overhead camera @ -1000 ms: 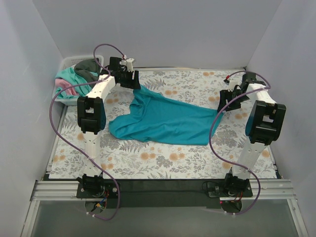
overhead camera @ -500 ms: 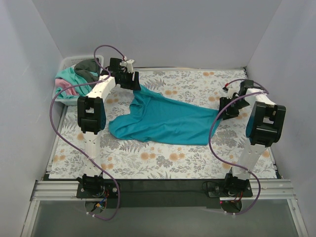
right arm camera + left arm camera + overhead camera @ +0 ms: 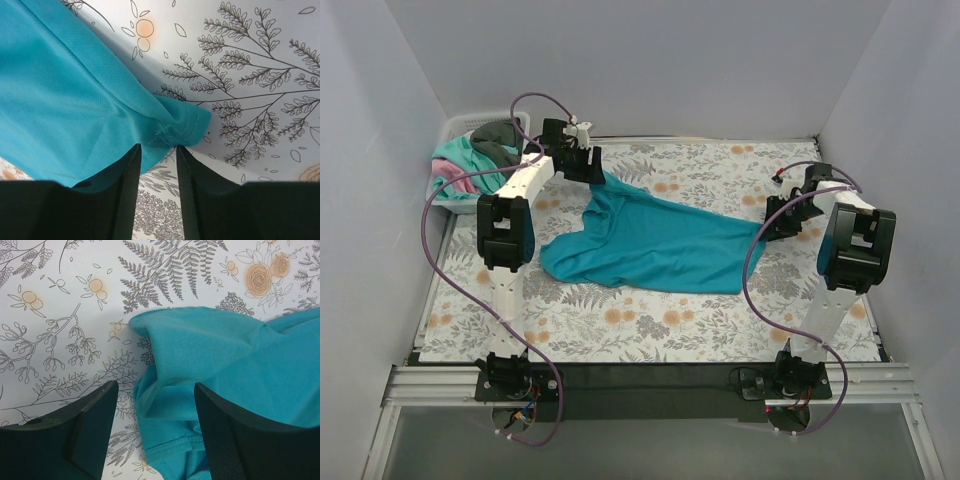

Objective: Fold and stack the t-shirts
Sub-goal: Flatten the tshirt out

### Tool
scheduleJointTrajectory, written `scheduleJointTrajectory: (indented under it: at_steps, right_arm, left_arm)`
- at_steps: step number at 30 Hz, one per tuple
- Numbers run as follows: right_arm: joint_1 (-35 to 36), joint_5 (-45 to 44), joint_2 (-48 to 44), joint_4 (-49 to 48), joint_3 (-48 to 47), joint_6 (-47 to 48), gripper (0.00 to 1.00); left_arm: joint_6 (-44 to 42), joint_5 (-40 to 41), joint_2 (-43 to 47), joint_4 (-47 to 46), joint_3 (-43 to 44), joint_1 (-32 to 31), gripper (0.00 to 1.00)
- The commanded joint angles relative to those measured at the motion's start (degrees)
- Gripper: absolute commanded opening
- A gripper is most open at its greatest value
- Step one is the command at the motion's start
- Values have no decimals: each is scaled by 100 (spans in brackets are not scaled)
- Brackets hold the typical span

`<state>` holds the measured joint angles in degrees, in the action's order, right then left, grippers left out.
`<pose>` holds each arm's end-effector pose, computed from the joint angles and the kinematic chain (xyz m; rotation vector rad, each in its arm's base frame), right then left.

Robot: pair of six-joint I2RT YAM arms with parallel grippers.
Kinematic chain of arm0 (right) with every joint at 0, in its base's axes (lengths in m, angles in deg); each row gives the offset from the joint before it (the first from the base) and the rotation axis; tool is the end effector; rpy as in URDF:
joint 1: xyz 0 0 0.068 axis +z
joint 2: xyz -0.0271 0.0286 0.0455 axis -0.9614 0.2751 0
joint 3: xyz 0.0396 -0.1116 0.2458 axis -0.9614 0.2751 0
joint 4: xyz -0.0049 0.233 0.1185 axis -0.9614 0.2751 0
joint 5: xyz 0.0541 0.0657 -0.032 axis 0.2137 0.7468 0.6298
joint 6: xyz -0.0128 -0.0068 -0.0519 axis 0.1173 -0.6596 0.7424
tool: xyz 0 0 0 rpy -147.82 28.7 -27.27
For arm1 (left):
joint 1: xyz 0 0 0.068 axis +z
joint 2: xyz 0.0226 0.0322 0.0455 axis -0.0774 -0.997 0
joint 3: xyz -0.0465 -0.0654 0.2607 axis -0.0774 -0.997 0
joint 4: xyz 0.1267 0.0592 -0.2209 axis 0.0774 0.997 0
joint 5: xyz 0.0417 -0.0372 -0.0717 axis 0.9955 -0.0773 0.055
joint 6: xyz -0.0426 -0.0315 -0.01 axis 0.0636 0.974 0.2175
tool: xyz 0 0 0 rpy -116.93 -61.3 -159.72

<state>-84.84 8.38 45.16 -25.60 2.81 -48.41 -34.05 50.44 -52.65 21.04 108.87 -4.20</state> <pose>0.3897 -0.0588 0.1675 -0.2068 2.7093 0.5065 0.5107 -0.0939 0.1999 -0.3326 2.5279 -0.8844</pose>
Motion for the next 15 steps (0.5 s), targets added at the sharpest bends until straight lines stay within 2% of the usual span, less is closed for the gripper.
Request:
scheduleJointTrajectory:
  at_steps: [1, 4, 5, 6, 7, 9, 10, 12, 15]
  right_arm:
    - [-18, 96, 6, -147, 31, -81, 34]
    - [-18, 113, -46, -147, 40, -72, 20]
    - [-27, 122, -72, -147, 40, -72, 15]
    - [-27, 114, -151, -138, 40, -72, 4]
    - [-27, 105, -204, -138, 49, -63, 1]
    - [-35, 87, -362, -130, 49, -54, 1]
    - [-44, 78, -432, -130, 49, -37, 1]
    - [-79, 87, -599, -121, 14, -28, 1]
    - [-167, 87, -801, -138, -74, -10, 1]
  left_arm:
    - [41, -35, 84, -63, 9, 3, 58]
    - [84, -105, 67, -63, 18, 3, 52]
    - [85, -123, 75, -63, 18, 3, 47]
    - [93, -140, 75, -63, 18, 3, 42]
    - [93, -149, 84, -63, 27, 3, 32]
    - [102, -167, 119, -63, 36, 12, 23]
    - [93, -184, 137, -63, 44, 21, 13]
    - [111, -202, 198, -63, 62, 55, 5]
    - [146, -193, 303, -36, 158, 152, 0]
